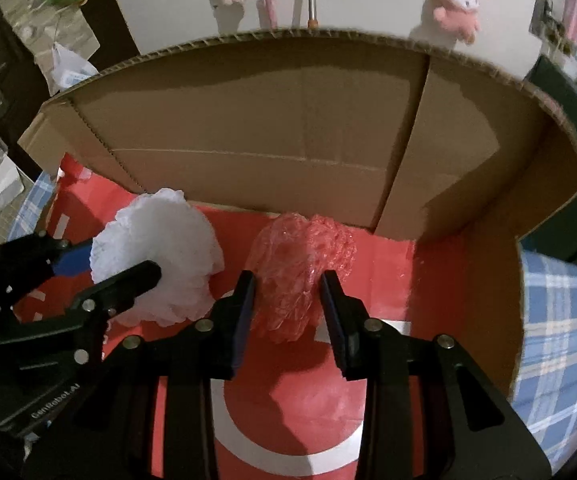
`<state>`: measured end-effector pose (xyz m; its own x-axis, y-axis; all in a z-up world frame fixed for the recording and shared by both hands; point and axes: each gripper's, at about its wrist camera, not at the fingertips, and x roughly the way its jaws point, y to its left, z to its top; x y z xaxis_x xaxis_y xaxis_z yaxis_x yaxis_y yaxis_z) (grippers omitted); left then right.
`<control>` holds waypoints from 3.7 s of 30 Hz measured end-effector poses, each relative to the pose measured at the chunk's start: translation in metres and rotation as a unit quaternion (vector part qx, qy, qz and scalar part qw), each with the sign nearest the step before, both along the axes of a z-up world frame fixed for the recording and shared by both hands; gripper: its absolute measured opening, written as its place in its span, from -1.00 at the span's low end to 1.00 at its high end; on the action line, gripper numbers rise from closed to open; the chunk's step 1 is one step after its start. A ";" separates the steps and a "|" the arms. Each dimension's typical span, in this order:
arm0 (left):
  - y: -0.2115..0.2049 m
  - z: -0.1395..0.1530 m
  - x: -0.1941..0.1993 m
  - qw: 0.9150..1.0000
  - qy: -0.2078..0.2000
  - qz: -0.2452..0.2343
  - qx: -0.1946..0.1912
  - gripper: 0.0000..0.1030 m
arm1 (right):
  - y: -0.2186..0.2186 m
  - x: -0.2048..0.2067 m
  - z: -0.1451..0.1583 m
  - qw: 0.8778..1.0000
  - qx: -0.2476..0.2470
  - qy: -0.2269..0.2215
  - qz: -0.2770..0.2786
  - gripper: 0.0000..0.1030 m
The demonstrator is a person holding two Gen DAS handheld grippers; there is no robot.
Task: Organize soft objects
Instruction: 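Carry both poufs up and over into the red-lined cardboard box, then open both tools to release the poufs inside the box and withdraw, then move both tools back toward the remaining soft items on the table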
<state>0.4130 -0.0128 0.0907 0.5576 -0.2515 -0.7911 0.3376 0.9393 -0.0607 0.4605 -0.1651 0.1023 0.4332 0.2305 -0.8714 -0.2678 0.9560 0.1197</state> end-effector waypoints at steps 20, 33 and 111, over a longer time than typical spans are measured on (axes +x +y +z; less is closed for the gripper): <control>0.016 0.010 -0.002 0.999 -0.021 0.029 -0.020 0.68 | 0.005 0.004 0.001 1.000 -0.012 -0.005 -0.021 0.15; 0.038 0.048 -0.046 0.995 -0.048 0.057 -0.063 0.98 | -0.006 -0.049 0.064 0.997 -0.002 -0.077 -0.032 0.34; 0.086 -0.033 -0.384 0.969 -0.169 0.182 -0.014 1.00 | -0.091 -0.417 -0.049 0.962 0.001 -0.235 -0.138 1.00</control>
<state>0.0287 0.0729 0.0581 0.8395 -0.0086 -0.5433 -0.0108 0.9994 -0.0327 0.0435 -0.2559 0.0537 0.8238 0.0506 -0.5646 -0.0277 0.9984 0.0490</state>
